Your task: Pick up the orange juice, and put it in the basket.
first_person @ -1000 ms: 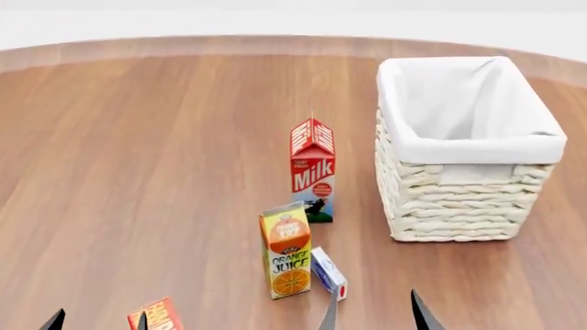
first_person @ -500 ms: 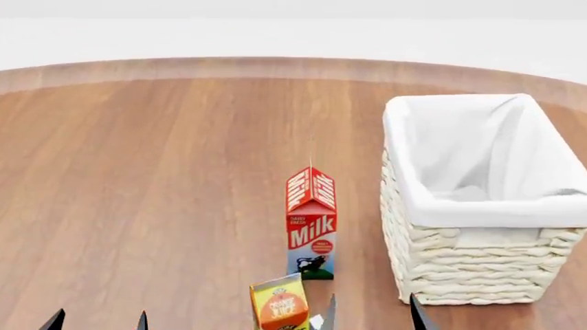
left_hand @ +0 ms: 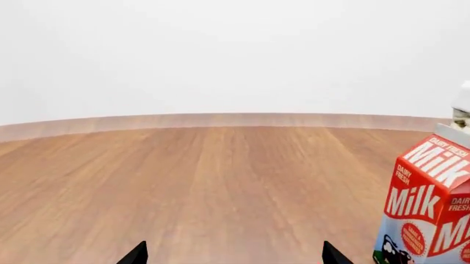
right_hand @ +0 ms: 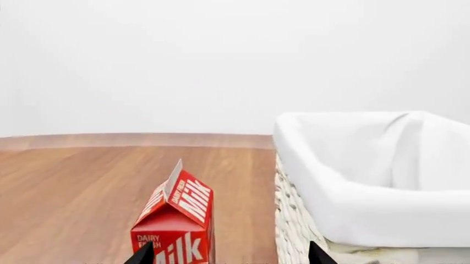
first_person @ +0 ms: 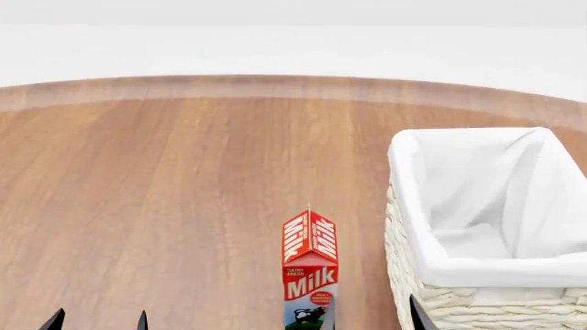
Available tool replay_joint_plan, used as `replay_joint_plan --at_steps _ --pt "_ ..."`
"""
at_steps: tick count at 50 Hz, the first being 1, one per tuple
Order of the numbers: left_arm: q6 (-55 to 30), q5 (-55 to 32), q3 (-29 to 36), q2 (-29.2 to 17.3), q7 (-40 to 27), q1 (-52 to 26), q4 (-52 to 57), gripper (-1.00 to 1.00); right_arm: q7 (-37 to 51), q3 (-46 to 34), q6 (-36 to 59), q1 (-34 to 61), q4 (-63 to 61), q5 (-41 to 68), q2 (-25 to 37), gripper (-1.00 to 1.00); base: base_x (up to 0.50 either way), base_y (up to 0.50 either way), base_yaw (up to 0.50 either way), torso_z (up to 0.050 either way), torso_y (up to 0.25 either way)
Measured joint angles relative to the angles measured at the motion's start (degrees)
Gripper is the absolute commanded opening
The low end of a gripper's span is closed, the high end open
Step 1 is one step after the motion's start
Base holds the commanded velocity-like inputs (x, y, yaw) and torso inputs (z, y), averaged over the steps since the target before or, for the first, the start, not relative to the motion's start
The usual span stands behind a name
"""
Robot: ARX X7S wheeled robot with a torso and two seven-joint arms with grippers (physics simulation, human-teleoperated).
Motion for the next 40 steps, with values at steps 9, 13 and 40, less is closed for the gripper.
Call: replay_joint_plan --at_steps 9,13,40 --pt "0.07 -0.28 0.35 -0.28 -0.32 -0.02 -0.03 1.0 0.07 -0.82 2.4 -1.58 -3.86 0.75 1.02 1.0 0.0 0.0 0.0 0.0 0.0" --pt "0.11 -0.4 0.49 -0.39 -0.46 -0.03 -0.04 1.0 0.04 -1.2 3.79 -2.49 -5.97 1.23 1.58 1.0 0.0 0.0 0.0 0.0 0.0" --pt "0.32 -1.15 1.43 -1.14 -1.34 -0.17 -0.11 1.0 -1.39 -4.92 4.16 -9.58 -14.53 2.44 4.73 1.0 0.0 0.0 0.0 0.0 0.0"
